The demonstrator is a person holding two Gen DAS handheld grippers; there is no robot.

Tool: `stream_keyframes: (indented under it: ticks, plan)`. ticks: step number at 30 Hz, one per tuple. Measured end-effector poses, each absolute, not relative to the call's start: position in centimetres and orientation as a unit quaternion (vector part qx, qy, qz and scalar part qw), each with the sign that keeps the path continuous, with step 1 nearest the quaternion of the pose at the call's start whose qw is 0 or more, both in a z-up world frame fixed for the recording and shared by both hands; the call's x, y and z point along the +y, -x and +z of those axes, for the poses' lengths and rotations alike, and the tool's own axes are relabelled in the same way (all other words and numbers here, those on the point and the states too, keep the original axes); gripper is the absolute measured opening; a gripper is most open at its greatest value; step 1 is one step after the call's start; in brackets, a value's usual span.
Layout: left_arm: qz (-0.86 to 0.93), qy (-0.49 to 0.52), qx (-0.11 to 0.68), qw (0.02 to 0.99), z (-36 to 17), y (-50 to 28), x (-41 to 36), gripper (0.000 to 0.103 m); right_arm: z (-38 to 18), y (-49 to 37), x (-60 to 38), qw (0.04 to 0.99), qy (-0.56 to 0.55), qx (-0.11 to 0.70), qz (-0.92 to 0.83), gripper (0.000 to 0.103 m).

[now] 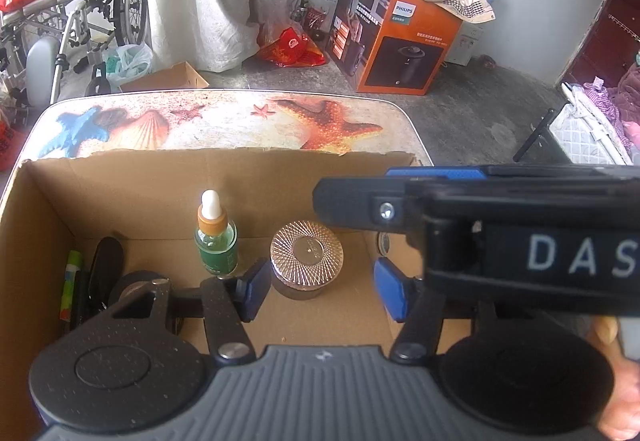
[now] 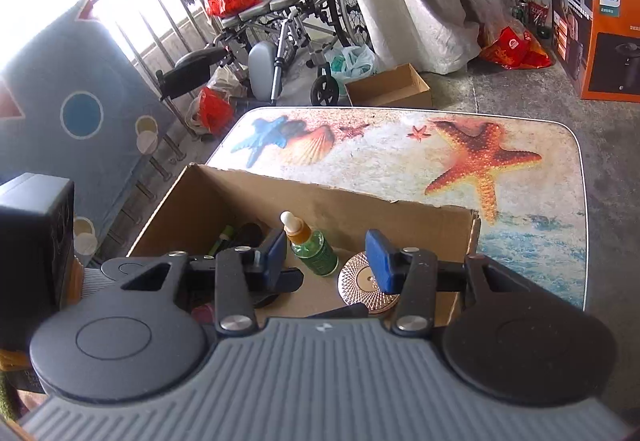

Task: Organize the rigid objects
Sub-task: 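Carry the gold-lidded jar with the right gripper into the box and release, then move the open right gripper back to the white plug charger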

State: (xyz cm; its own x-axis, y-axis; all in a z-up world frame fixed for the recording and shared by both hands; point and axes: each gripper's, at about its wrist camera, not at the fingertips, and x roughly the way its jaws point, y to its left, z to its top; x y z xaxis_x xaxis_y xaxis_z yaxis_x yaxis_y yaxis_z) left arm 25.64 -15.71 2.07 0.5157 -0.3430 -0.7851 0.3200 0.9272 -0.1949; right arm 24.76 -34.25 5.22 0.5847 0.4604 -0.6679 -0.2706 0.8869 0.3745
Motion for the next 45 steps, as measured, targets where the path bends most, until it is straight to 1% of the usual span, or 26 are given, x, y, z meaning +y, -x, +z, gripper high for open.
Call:
stream_keyframes:
  ticks: [4, 5, 9, 13, 19, 24, 30, 32, 33, 37, 38, 39, 43, 45]
  plan:
    - [-0.209, -0.014, 0.426, 0.880, 4.4, -21.2, -14.7, 0.060, 7.6, -19.1, -35.3, 0.902, -0.156, 0.347, 0.204, 0.044]
    - [-0.214, -0.021, 0.418, 0.882, 4.9, -20.0, -14.3, 0.062, 8.1, -17.4, -35.5, 0.905, -0.168, 0.332, 0.206, 0.045]
    - [-0.230, -0.041, 0.391, 0.890, 6.2, -15.0, -12.2, 0.064, 8.8, -11.6, -35.8, 0.909, -0.204, 0.294, 0.215, 0.046]
    - [-0.231, -0.061, 0.378, 0.894, 6.1, -10.4, -9.1, 0.064, 7.7, -6.2, -35.6, 0.903, -0.246, 0.274, 0.222, 0.048]
    - [-0.213, -0.058, 0.379, 0.899, 4.3, -6.0, -4.5, 0.064, 4.3, -2.0, -33.9, 0.884, -0.283, 0.290, 0.233, 0.048]
    - [-0.205, -0.052, 0.379, 0.901, 2.0, -4.1, -2.3, 0.064, 0.8, -1.9, -30.6, 0.861, -0.296, 0.332, 0.247, 0.048]
    - [-0.188, -0.086, 0.380, 0.902, -1.6, -3.6, -1.8, 0.064, -2.9, -3.9, -26.5, 0.833, -0.305, 0.388, 0.252, 0.048]
    - [-0.179, -0.093, 0.379, 0.903, -2.8, -4.0, -1.8, 0.063, -3.8, -5.1, -25.4, 0.825, -0.308, 0.400, 0.253, 0.046]
    - [-0.174, -0.097, 0.380, 0.903, -3.3, -4.4, -1.8, 0.062, -4.2, -5.4, -24.8, 0.823, -0.307, 0.406, 0.253, 0.045]
    - [-0.172, -0.097, 0.375, 0.906, -4.8, -5.4, -1.7, 0.060, -5.5, -7.7, -22.5, 0.811, -0.301, 0.429, 0.260, 0.037]
    - [-0.171, -0.096, 0.373, 0.907, -5.1, -5.6, -1.7, 0.060, -5.8, -8.1, -22.1, 0.809, -0.300, 0.434, 0.261, 0.037]
    - [-0.170, -0.095, 0.373, 0.907, -5.3, -5.8, -1.7, 0.056, -6.0, -8.6, -21.6, 0.807, -0.298, 0.438, 0.261, 0.037]
    - [-0.168, -0.079, 0.370, 0.910, -6.0, -6.5, -1.5, 0.052, -6.7, -9.8, -20.2, 0.803, -0.291, 0.449, 0.262, 0.036]
    - [-0.158, -0.080, 0.365, 0.914, -6.1, -6.7, -1.6, 0.046, -7.0, -10.2, -19.6, 0.801, -0.289, 0.454, 0.261, 0.036]
